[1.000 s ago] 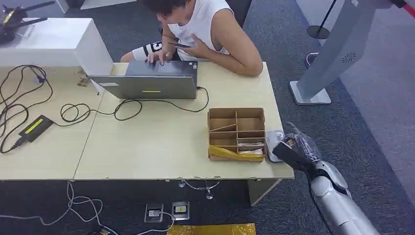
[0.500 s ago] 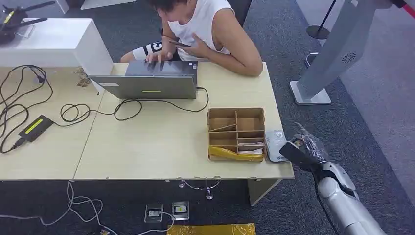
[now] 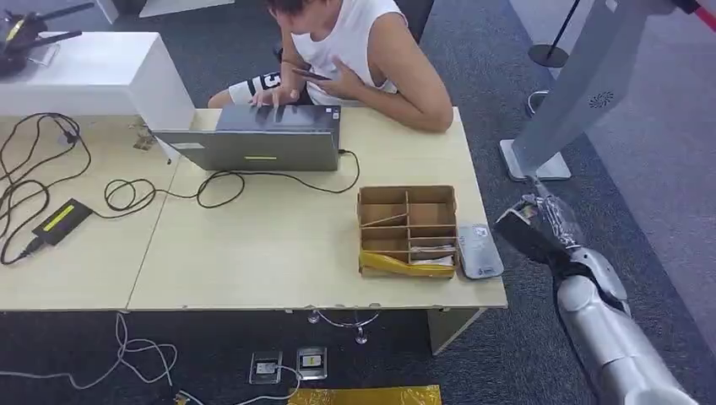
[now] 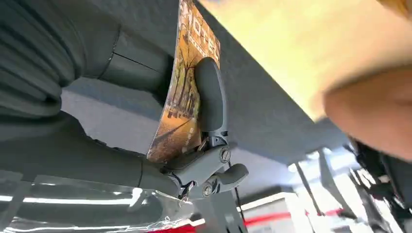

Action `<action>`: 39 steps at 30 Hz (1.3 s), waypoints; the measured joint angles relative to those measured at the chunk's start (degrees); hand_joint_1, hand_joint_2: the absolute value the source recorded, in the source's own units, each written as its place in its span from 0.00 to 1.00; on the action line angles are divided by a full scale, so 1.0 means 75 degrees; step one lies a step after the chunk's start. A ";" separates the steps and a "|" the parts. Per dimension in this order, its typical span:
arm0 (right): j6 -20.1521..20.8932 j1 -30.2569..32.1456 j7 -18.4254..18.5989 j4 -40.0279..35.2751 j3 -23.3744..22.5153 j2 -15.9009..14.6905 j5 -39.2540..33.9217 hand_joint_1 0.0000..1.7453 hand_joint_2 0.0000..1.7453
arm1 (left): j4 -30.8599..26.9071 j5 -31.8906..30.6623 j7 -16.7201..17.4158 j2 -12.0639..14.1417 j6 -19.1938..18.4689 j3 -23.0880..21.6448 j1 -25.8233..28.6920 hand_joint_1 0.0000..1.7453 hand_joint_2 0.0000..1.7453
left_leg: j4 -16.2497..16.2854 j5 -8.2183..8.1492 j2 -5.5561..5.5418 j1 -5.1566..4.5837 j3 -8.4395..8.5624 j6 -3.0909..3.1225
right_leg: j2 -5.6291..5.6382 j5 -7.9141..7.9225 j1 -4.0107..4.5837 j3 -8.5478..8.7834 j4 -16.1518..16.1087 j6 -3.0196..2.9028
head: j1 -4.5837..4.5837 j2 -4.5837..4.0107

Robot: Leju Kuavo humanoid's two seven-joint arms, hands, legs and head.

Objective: Pass the card to the sensor for recognition and then transmit it.

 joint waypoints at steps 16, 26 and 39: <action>0.0006 -0.4204 -0.0452 0.1239 0.0647 0.0574 0.1537 0.87 1.00 | -0.0003 -0.0347 0.0090 -0.0070 -0.0085 -0.0248 -0.0406 0.00 0.00 | 0.0000 0.0009 -0.0007 0.0001 -0.0006 -0.0003 | -0.0008 0.0000 0.0002 -0.0006 0.0008 -0.0001 | -0.0009 0.0000; 0.0207 -0.4473 -0.0254 0.2679 0.1332 0.1134 0.1965 0.91 1.00 | -0.0003 -0.0358 0.0149 -0.0114 -0.0143 -0.0437 -0.0512 0.00 0.00 | 0.0001 0.0008 -0.0007 0.0001 -0.0005 -0.0003 | -0.0005 0.0000 0.0002 -0.0007 0.0006 -0.0001 | -0.0006 0.0000; 0.0221 -0.4434 -0.0158 0.3395 0.1685 0.1451 0.2061 0.92 1.00 | -0.0003 -0.0361 0.0216 -0.0111 -0.0222 -0.0516 -0.0521 0.00 0.00 | 0.0001 0.0009 -0.0006 0.0002 -0.0006 -0.0003 | -0.0005 -0.0001 0.0002 -0.0009 0.0007 -0.0002 | -0.0006 0.0000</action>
